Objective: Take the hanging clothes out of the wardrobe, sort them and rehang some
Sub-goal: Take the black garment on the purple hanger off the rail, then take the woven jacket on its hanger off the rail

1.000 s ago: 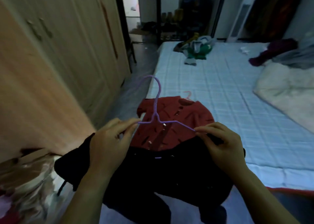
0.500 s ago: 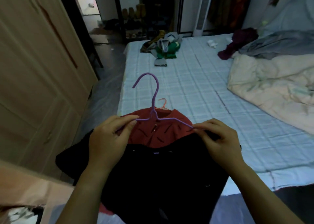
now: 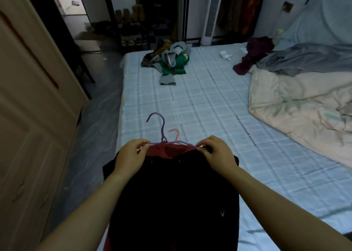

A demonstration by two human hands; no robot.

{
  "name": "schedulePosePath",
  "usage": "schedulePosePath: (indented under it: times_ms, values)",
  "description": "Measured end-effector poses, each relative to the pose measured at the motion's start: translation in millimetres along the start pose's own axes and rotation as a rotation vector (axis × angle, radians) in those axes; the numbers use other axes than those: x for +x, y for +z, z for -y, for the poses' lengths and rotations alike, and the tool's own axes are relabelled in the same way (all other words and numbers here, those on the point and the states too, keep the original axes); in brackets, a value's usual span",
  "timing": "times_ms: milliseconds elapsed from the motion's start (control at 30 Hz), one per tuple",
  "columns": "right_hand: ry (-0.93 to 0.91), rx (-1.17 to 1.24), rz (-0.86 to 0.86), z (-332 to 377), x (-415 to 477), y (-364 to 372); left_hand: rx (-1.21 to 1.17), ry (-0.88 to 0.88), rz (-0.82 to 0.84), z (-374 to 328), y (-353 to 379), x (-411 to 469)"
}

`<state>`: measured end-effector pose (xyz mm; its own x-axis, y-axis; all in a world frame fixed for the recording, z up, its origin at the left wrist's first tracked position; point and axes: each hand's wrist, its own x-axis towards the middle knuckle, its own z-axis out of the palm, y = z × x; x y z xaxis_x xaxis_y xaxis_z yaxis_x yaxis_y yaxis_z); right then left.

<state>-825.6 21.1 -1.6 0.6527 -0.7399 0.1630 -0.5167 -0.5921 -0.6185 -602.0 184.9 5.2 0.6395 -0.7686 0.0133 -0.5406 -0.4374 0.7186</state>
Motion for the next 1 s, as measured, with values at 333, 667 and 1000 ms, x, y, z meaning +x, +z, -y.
schedulePosePath:
  times_ms: [333,667,1000]
  values:
    - [-0.205,-0.256,0.503,-6,-17,55,0.269,-0.318,0.129,17,42,-80]
    - [-0.766,-0.19,0.779,63,-71,96,0.319,-0.78,-0.241,-5,40,-253]
    - [-1.238,-0.084,0.872,235,-181,155,0.219,-1.031,-0.708,23,-38,-408]
